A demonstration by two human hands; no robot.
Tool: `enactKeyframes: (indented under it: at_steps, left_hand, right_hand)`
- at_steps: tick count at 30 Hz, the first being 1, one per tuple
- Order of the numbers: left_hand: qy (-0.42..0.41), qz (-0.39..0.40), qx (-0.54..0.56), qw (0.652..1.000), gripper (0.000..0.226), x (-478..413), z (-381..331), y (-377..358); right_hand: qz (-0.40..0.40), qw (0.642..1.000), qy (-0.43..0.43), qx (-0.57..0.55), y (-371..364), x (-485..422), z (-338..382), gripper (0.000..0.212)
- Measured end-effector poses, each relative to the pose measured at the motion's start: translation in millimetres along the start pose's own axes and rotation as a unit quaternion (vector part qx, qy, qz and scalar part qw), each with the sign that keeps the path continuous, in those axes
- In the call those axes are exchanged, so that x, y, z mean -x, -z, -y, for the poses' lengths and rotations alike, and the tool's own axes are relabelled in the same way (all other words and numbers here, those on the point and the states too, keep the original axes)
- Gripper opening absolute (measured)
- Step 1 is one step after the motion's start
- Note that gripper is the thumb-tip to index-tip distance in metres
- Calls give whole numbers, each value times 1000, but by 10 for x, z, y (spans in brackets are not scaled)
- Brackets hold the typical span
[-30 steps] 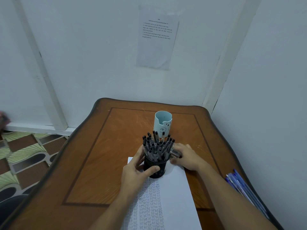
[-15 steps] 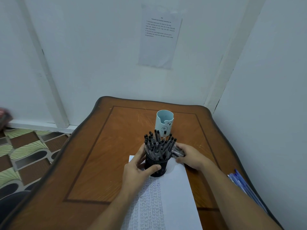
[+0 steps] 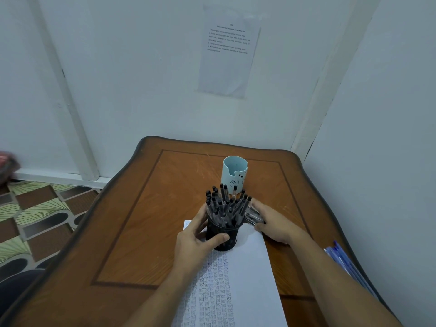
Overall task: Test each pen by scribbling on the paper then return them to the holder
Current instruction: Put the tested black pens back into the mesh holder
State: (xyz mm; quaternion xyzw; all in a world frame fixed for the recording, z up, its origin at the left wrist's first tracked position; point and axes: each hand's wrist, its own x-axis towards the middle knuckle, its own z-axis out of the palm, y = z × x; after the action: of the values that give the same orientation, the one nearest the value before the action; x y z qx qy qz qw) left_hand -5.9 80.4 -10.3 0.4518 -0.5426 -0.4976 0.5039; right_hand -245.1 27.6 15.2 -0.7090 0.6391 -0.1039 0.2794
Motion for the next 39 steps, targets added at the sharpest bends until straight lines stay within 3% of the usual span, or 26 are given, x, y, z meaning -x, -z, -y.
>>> enactKeyframes:
  at_steps: [3, 10, 19, 27, 39]
  left_hand:
    - [1, -1, 7, 1000, 87, 6, -9, 1]
    - [-1, -2, 0, 1000, 86, 1, -10, -6]
    - [0, -5, -7, 1000, 88, -2, -5, 5]
    - [0, -3, -5, 1000, 88, 8, -25, 3]
    - [0, 0, 2, 1000, 87, 16, -51, -3]
  right_hand:
    - [3, 1000, 25, 6, 6, 17, -2, 91]
    - [26, 998, -10, 62, -29, -30, -10, 59]
    - [14, 998, -21, 51, -11, -1, -4, 66]
    - [-8, 1000, -29, 7, -48, -5, 10, 74]
    - [-68, 981, -16, -181, -16, 63, 80, 85]
